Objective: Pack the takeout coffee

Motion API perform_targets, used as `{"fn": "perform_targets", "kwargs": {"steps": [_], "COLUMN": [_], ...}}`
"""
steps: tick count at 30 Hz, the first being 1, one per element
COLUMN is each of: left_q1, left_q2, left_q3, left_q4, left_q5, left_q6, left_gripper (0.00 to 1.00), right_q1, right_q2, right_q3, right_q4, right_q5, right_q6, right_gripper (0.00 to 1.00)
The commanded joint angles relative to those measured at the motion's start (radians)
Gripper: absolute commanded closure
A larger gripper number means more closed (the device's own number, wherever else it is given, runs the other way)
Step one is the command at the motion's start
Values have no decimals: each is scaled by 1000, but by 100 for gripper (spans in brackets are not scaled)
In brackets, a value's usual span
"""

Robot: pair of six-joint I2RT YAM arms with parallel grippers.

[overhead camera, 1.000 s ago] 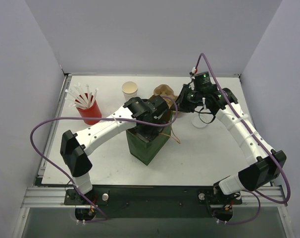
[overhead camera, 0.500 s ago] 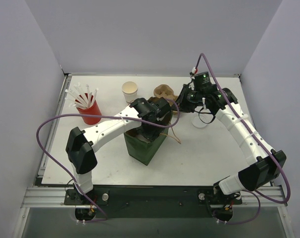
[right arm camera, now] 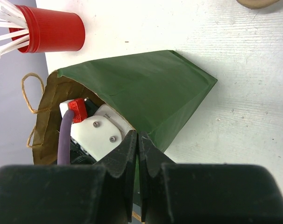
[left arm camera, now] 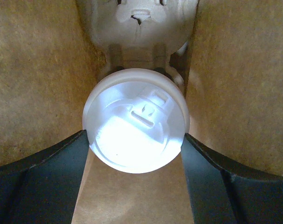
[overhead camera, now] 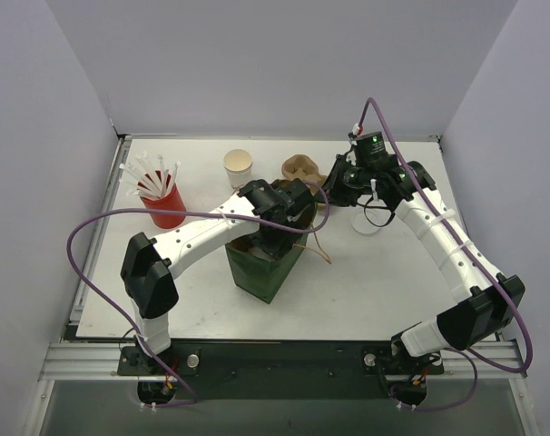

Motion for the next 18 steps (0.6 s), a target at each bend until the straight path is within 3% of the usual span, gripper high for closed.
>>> {"fn": "perform_targets", "kwargs": {"steps": [1,18], "left_q1": [7,16], "left_q2": [2,-3], "left_q3": [-25,-109], "left_q4": [-46,39], "left_q5": [18,31], "left_q6": [13,-3], "left_gripper": [68,68], "right_q1": [5,3], "right_q2": [-18,-24], "right_q3": [8,5], "right_q4": [21,21], "right_q5": [20,21], "right_q6": [14,15], "right_gripper": [100,100]}}
